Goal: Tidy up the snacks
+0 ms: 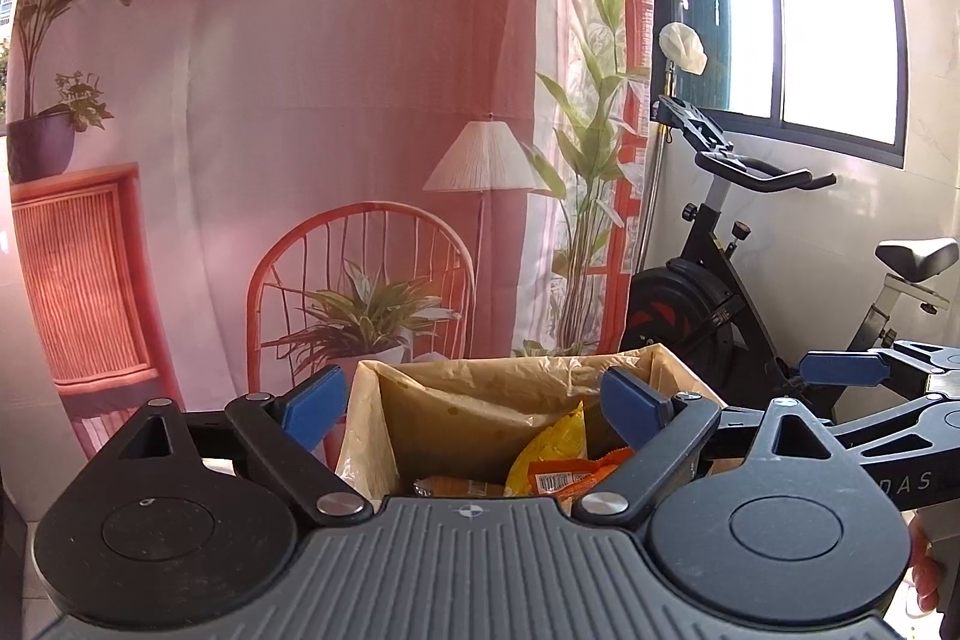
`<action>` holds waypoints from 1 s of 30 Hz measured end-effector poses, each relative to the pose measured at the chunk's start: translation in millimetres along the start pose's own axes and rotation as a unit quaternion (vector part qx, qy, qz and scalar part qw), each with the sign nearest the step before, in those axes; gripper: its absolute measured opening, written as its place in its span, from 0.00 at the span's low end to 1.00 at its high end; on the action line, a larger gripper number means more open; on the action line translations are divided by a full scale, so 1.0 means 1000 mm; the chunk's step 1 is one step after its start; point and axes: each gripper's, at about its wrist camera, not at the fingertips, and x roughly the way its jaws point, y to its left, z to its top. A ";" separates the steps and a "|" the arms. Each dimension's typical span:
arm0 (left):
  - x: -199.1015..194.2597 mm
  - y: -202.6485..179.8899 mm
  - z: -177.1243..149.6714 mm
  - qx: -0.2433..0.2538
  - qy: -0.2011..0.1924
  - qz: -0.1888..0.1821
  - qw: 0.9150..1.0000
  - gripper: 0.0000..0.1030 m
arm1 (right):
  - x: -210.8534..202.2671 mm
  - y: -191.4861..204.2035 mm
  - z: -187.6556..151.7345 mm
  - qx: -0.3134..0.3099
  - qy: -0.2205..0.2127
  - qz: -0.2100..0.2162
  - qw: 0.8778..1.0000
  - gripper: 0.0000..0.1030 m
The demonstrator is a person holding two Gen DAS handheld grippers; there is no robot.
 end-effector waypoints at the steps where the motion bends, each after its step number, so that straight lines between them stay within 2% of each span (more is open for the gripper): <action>1: -0.006 -0.001 0.001 -0.001 -0.002 0.001 1.000 0.91 | -0.005 0.002 0.001 0.001 -0.002 0.001 1.000 1.00; 12: -0.057 -0.007 0.005 -0.018 -0.025 0.039 0.999 0.95 | -0.045 0.021 0.003 0.001 -0.021 -0.008 1.000 1.00; 30: -0.069 -0.008 0.003 -0.005 -0.035 0.066 0.997 0.95 | -0.053 0.030 -0.002 0.003 -0.013 -0.006 1.000 1.00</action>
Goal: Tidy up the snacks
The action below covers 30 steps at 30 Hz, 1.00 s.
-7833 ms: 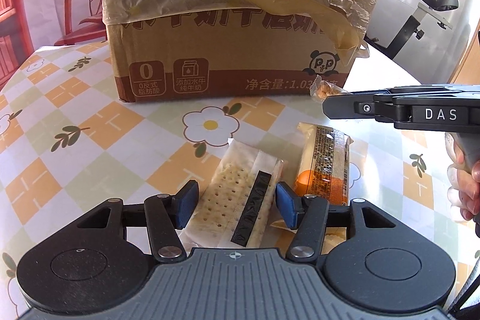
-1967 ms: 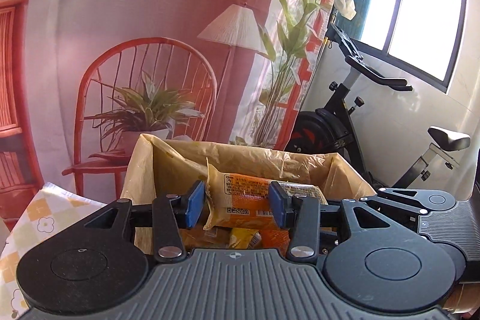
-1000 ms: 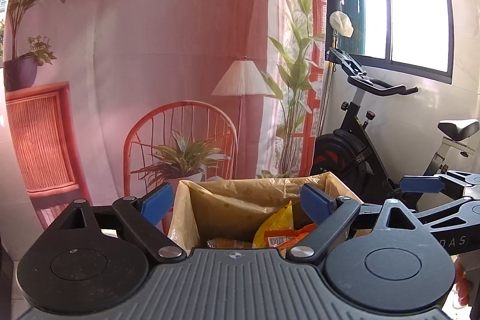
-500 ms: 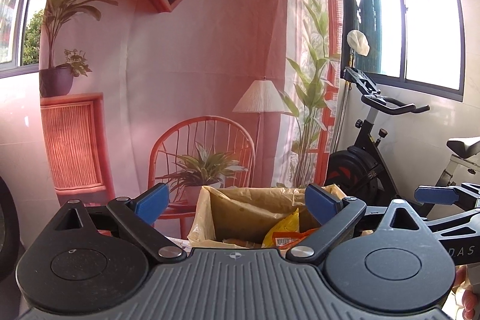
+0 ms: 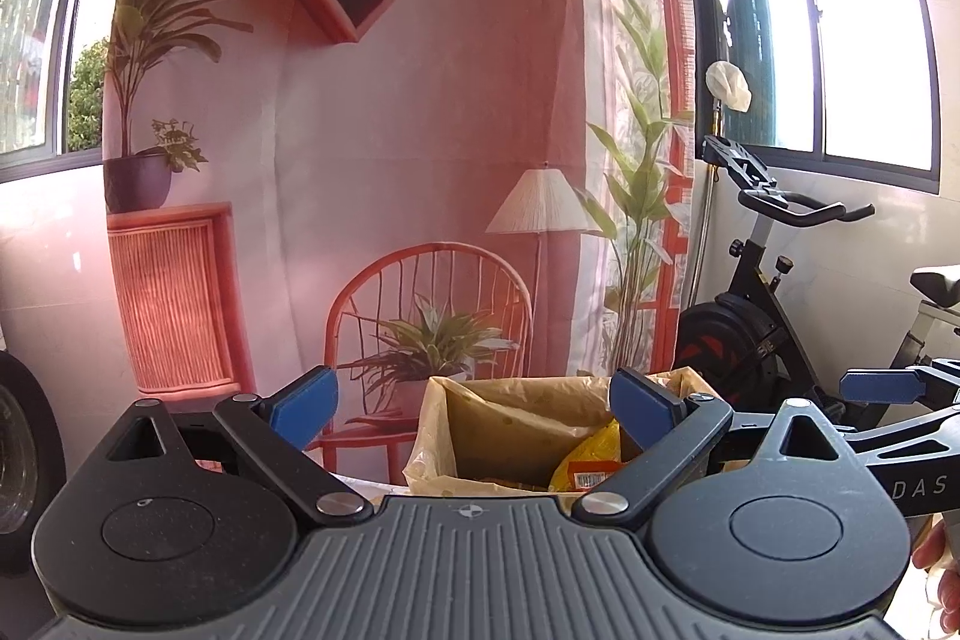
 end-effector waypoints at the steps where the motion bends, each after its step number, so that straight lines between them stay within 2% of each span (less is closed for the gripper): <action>1: 0.001 0.001 0.000 -0.001 0.000 0.000 1.000 0.95 | 0.000 0.000 0.000 0.000 0.000 0.000 1.000 1.00; 7: -0.002 0.003 -0.002 -0.003 -0.003 0.012 1.000 0.95 | -0.001 0.001 0.000 -0.003 -0.002 -0.001 1.000 1.00; 30: -0.002 0.005 -0.005 -0.009 0.008 0.009 1.000 0.95 | -0.004 0.000 0.000 -0.002 -0.004 -0.003 1.000 1.00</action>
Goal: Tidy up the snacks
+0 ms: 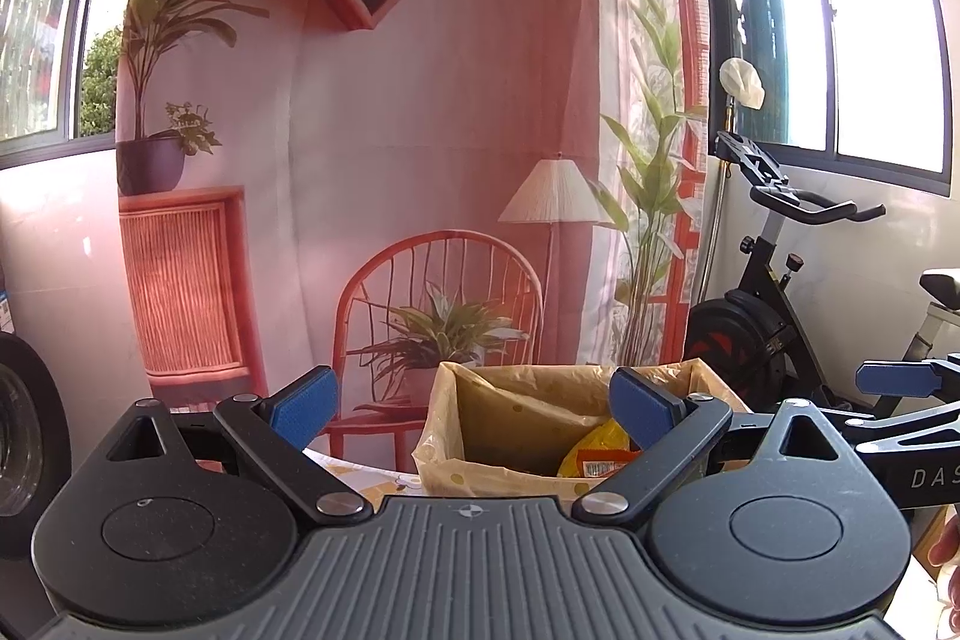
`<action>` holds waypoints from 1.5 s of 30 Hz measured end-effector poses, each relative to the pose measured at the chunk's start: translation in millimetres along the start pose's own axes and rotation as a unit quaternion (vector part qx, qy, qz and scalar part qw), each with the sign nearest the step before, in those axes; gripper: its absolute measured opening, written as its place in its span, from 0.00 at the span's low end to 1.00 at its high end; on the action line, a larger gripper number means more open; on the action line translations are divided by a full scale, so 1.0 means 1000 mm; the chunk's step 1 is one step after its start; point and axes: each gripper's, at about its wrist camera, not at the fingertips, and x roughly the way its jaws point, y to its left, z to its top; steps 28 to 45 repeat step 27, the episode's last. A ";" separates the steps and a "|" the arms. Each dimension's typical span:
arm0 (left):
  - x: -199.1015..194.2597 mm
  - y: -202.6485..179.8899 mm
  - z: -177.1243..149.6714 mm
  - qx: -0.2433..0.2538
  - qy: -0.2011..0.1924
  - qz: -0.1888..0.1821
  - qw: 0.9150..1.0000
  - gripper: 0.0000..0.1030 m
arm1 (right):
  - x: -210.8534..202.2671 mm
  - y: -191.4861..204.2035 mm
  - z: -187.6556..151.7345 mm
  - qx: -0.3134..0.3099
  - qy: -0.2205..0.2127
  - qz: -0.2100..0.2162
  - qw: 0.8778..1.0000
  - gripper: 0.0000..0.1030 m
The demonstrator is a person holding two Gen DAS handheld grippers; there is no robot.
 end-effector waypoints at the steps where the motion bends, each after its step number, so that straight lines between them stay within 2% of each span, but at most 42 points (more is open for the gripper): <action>1: 0.000 0.000 0.000 -0.001 0.000 0.000 1.000 0.95 | 0.000 0.000 0.000 0.000 0.000 0.000 1.000 1.00; 45: -0.005 0.001 -0.004 -0.001 -0.001 0.010 1.000 0.95 | -0.002 -0.001 -0.003 0.001 -0.003 -0.003 1.000 1.00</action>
